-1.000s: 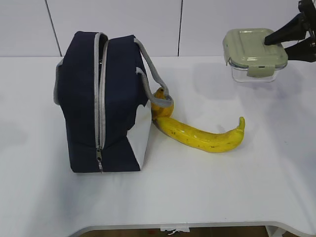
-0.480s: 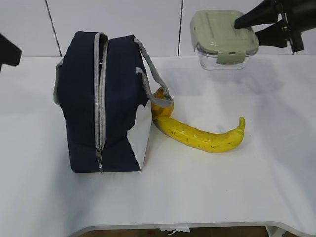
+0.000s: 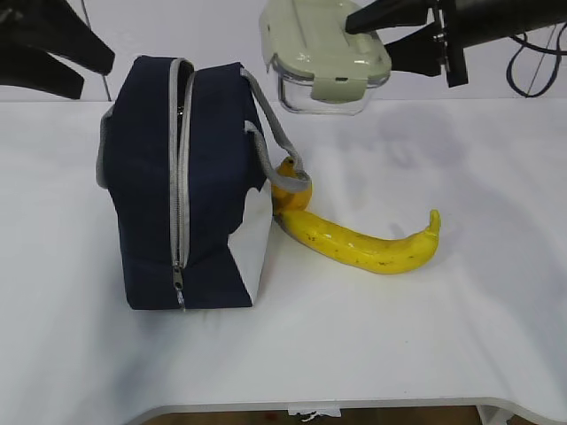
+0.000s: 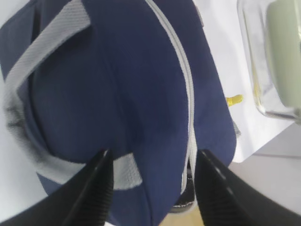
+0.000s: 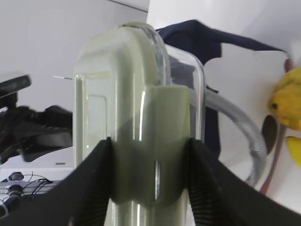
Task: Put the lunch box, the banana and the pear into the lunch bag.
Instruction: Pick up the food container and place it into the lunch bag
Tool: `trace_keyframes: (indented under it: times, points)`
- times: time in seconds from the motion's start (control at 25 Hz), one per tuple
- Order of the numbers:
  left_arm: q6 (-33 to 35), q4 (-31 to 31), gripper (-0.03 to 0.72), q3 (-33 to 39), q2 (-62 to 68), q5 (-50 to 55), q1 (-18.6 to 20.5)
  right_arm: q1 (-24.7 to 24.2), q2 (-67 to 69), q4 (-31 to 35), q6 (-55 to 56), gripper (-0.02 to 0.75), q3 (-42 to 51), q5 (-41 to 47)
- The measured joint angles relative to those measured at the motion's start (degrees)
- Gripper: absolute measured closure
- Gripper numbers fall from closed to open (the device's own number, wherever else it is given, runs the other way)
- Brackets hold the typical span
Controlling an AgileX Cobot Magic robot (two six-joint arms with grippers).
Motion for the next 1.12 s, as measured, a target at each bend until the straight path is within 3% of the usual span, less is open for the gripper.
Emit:
trace_keyframes:
  times: [0.28, 0.36, 0.44, 0.52, 0.84, 1.12]
  points:
    - [0.35, 1.28, 0.291, -1.47, 6.8, 0.59, -2.68, 2.86, 0.0, 0.49, 0.0, 0.382, -3.2, 0.0]
    - [0.44, 2.31, 0.386, -1.47, 7.35, 0.7, -2.73, 2.86, 0.0, 0.71, 0.0, 0.383, -4.27, 0.11]
    - [0.47, 3.74, 0.559, -1.47, 7.35, 0.78, -2.73, 2.86, 0.0, 0.8, 0.0, 0.383, -5.3, 0.11]
    - [0.58, 5.98, 0.657, -1.96, 7.35, 1.14, -2.73, 2.86, 0.0, 0.8, 0.11, 0.383, -5.84, 0.21]
    - [-0.9, 16.04, 0.676, -2.57, 7.35, 2.41, -2.73, 2.86, 0.0, 0.8, 0.48, 0.383, -6.31, 0.44]
    - [-1.64, 17.15, 0.677, -2.57, 7.35, 3.26, -2.73, 5.89, 0.0, 0.8, 0.49, 0.383, -6.31, 0.44]
